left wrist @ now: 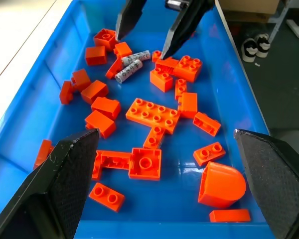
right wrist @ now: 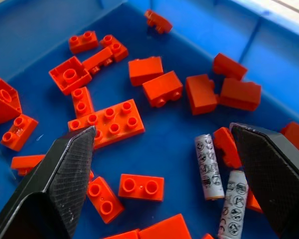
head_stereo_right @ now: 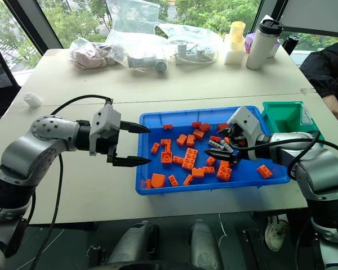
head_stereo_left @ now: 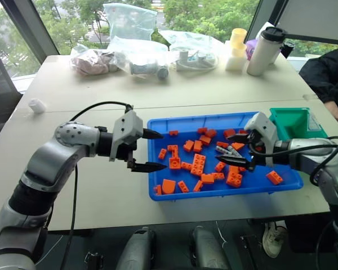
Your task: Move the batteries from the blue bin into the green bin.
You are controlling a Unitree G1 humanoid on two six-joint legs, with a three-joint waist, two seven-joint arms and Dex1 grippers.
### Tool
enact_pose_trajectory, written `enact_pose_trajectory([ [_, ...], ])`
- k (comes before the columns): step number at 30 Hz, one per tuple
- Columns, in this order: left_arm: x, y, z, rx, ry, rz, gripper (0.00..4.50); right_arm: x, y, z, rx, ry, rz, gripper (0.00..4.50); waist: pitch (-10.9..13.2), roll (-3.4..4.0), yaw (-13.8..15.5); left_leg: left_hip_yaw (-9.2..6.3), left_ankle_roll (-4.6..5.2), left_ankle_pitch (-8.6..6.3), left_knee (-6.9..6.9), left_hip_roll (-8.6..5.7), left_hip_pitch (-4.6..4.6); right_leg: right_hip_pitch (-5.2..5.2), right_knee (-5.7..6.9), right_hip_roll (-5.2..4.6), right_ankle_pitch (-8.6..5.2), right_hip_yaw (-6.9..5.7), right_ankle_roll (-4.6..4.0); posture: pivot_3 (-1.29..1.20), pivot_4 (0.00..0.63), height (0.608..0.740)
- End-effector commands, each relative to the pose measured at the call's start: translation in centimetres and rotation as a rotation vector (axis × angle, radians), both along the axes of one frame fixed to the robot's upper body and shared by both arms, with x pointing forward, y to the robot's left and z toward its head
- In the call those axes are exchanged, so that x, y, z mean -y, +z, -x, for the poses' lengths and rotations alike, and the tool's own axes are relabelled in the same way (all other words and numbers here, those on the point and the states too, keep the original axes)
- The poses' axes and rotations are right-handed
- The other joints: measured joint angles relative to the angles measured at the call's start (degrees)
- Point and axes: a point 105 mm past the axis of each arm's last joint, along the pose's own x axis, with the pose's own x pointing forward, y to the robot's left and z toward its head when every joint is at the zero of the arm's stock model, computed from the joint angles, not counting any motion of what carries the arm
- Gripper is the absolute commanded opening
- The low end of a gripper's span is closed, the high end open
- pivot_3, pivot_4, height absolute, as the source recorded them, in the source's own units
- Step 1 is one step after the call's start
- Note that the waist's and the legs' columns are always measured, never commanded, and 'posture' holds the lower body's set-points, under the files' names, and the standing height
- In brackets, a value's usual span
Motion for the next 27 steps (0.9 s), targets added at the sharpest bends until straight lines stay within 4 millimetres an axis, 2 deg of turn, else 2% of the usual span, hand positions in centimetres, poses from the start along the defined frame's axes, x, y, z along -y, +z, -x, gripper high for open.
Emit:
enact_pose_trajectory([
  [1, 0.3, 0.9, 0.4, 0.049, -0.005, 0.018, 4.50, -0.2, -0.6, 0.1, -0.009, 0.013, 0.024, 4.42, 0.0, 0.00, 0.0, 0.00, 0.00, 0.00, 0.00, 0.00, 0.00, 0.00, 0.00, 0.00, 0.00, 0.00, 0.00, 0.00, 0.150, 0.740],
  [4, 0.4, 1.0, 0.4, 0.052, 0.008, 0.032, 4.50, -0.1, -1.5, 0.0, -0.032, 0.007, 0.055, 4.42, 0.0, 0.00, -0.1, 0.00, 0.00, 0.00, 0.00, 0.01, 0.00, 0.00, 0.01, 0.00, 0.00, 0.00, 0.00, 0.00, 0.150, 0.740],
  [12, 0.5, 0.9, 0.5, 0.028, 0.024, 0.046, 4.50, 0.7, -2.1, -2.2, -0.026, -0.108, 0.088, 4.42, 0.0, 0.00, -0.1, 0.00, -0.01, 0.00, 0.00, 0.01, 0.00, -0.03, 0.03, 0.02, 0.00, 0.00, 0.00, 0.00, 0.150, 0.740],
  [17, 0.4, -0.3, 1.5, -0.001, -0.010, -0.040, 4.50, 0.2, -2.9, -2.4, -0.052, -0.104, 0.110, 4.42, 0.0, 0.00, -0.1, 0.00, -0.01, 0.00, 0.00, 0.01, 0.00, -0.04, 0.03, 0.02, 0.00, 0.01, 0.00, 0.00, 0.150, 0.740],
  [20, 0.2, -0.5, 1.3, 0.004, -0.007, -0.058, 4.50, -0.2, -3.2, -2.6, -0.055, -0.092, 0.140, 3.64, 0.0, 0.00, -0.1, 0.01, -0.01, 0.00, 0.00, 0.01, 0.01, -0.03, 0.04, 0.02, 0.00, 0.01, 0.00, 0.00, 0.150, 0.740],
  [27, 0.2, -0.4, 1.3, 0.004, -0.010, -0.051, 4.50, -0.7, -3.7, -2.7, -0.048, -0.071, 0.197, 0.02, -0.1, -0.06, -0.1, 0.00, -0.01, 0.00, 0.01, 0.01, 0.01, -0.02, 0.03, 0.02, 0.00, 0.00, 0.00, 0.00, 0.150, 0.740],
])
